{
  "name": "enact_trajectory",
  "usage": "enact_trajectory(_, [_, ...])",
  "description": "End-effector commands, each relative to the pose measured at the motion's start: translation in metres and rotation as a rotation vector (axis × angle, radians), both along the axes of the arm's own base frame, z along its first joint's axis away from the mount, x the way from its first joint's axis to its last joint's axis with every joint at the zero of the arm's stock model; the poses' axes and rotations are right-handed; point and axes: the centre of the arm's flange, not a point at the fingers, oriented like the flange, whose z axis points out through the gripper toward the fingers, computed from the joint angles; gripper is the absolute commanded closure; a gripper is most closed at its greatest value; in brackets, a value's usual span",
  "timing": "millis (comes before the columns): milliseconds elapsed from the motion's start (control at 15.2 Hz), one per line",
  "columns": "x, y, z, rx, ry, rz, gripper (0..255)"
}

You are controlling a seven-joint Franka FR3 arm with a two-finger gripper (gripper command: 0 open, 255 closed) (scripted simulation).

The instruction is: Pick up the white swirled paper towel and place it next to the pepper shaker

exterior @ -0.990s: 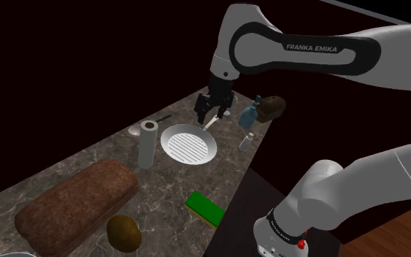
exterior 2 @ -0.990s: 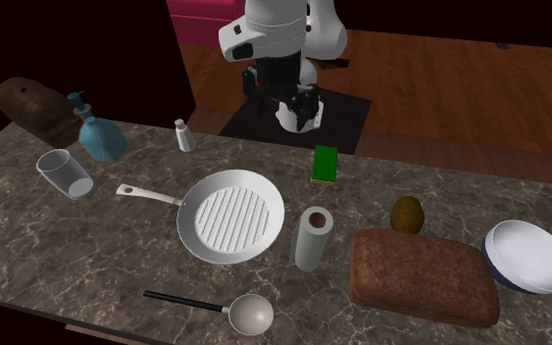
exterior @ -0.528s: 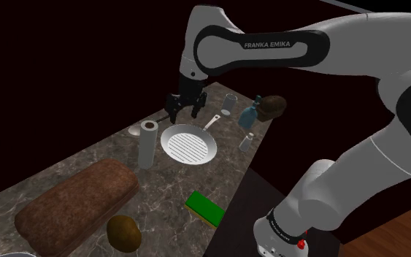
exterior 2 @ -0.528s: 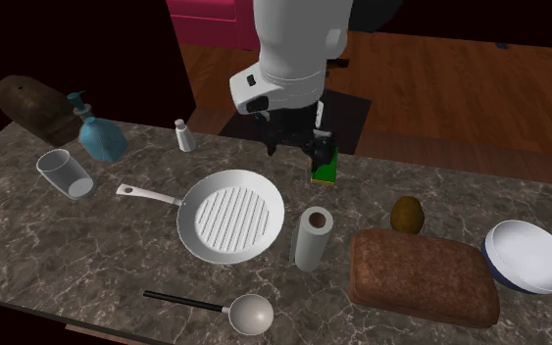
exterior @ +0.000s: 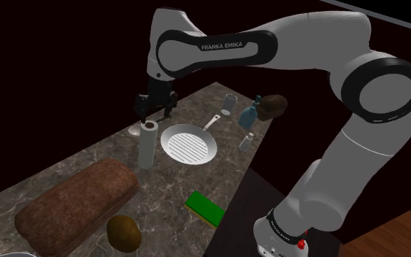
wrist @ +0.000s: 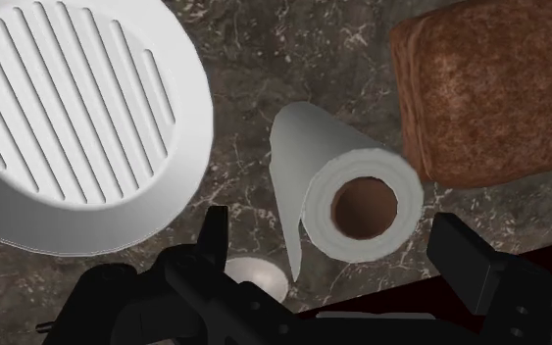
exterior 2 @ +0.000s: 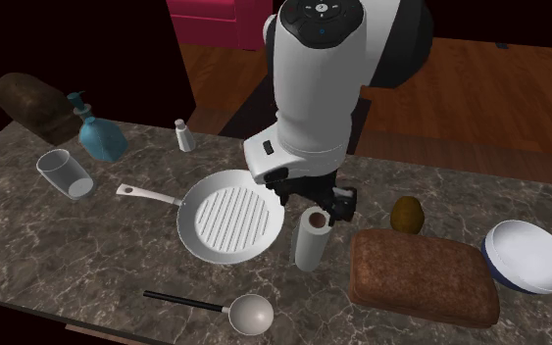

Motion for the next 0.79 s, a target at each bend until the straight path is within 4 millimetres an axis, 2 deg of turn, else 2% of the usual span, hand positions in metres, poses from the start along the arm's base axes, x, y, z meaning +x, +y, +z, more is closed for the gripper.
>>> enact_trajectory(0, [0.018,0.016,-0.008,0.004,-0.004,0.004,0])
enact_trajectory(462, [0.017,0.018,-0.045,0.004,-0.004,0.004,0])
enact_trajectory(726, [0.017,0.018,-0.048,0.004,-0.004,0.004,0])
